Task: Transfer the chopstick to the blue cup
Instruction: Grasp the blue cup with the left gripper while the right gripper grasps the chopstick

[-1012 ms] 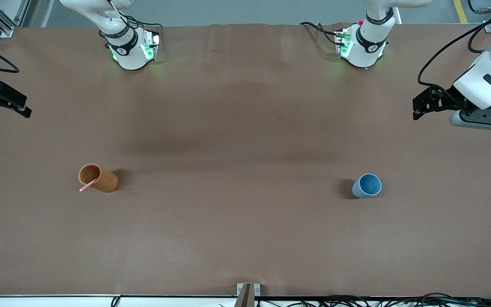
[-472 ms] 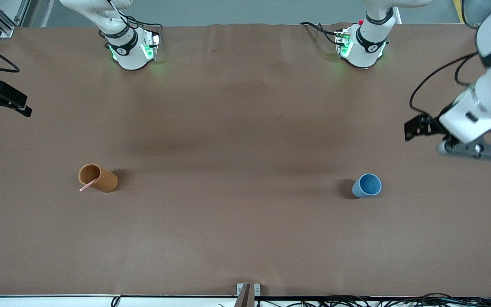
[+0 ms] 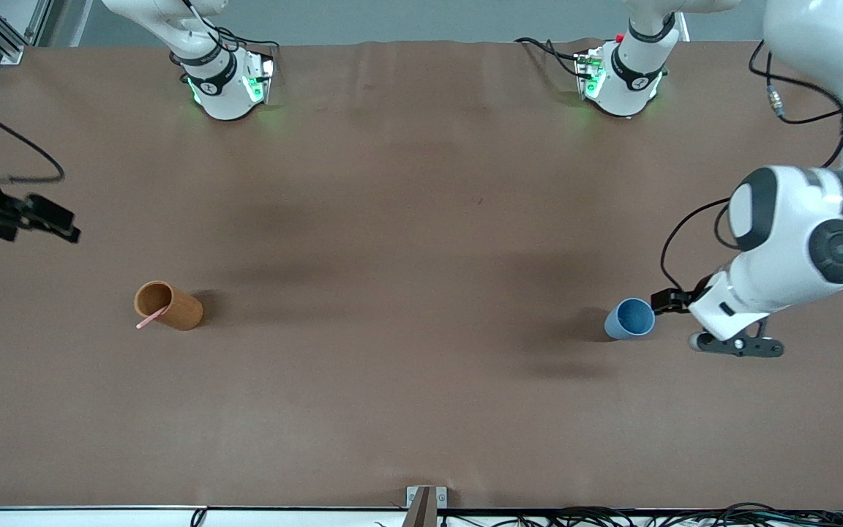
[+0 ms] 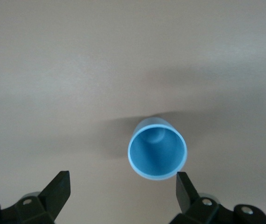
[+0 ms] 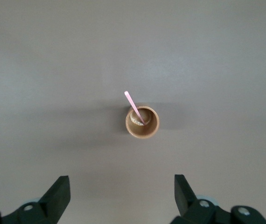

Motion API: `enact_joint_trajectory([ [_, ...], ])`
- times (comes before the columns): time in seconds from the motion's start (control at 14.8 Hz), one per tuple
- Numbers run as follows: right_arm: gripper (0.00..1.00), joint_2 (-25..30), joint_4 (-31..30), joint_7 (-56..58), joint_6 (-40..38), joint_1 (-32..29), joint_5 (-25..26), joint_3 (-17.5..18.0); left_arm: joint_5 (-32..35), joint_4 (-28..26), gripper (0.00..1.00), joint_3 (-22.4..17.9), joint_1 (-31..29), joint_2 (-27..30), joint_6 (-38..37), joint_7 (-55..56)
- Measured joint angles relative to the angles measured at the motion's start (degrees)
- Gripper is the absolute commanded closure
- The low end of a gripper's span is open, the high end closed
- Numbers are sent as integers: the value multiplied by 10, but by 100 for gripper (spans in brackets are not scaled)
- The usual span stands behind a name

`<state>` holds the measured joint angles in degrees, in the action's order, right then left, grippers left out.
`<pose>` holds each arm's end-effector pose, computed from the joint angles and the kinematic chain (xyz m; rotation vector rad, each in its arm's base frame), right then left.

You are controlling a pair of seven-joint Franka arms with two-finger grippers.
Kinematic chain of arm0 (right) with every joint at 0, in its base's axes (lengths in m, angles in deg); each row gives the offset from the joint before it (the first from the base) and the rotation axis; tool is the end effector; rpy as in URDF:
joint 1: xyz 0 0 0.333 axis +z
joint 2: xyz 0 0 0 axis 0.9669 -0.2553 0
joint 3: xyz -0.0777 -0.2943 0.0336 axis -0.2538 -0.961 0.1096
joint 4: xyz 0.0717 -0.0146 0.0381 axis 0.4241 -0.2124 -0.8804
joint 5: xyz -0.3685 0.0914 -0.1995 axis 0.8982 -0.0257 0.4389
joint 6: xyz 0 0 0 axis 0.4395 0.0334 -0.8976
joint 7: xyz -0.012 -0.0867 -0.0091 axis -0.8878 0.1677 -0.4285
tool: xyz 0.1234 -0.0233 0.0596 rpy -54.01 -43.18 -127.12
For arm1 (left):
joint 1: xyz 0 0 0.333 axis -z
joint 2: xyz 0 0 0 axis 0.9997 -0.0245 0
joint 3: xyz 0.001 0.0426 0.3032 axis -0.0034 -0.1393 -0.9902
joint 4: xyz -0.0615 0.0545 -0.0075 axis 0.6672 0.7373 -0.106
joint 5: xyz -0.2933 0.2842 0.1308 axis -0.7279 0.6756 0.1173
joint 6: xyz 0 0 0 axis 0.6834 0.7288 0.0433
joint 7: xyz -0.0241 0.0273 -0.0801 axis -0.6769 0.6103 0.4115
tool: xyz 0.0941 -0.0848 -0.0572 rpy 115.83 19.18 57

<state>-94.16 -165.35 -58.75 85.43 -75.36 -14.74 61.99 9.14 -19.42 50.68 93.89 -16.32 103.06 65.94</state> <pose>0.6483 -0.0039 0.5260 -3.1318 0.0952 0.0307 0.6836 -0.0755 0.2860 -3.1354 0.1866 0.0304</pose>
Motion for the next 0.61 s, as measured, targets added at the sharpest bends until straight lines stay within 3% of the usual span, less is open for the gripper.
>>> enact_joint_trajectory([
  [0.13,8,-48,-2,-6,34,1,7,0,0,-48,0,0,0,-4,59,0],
  [0.4,23,-138,0,-30,93,1,10,0,0,-89,1,1,0,-28,118,0],
  [0.47,29,-155,3,-35,103,1,10,0,0,-91,15,1,0,-34,121,0],
  [0.61,40,-182,10,-45,111,2,11,0,0,-93,77,1,0,-42,124,0],
])
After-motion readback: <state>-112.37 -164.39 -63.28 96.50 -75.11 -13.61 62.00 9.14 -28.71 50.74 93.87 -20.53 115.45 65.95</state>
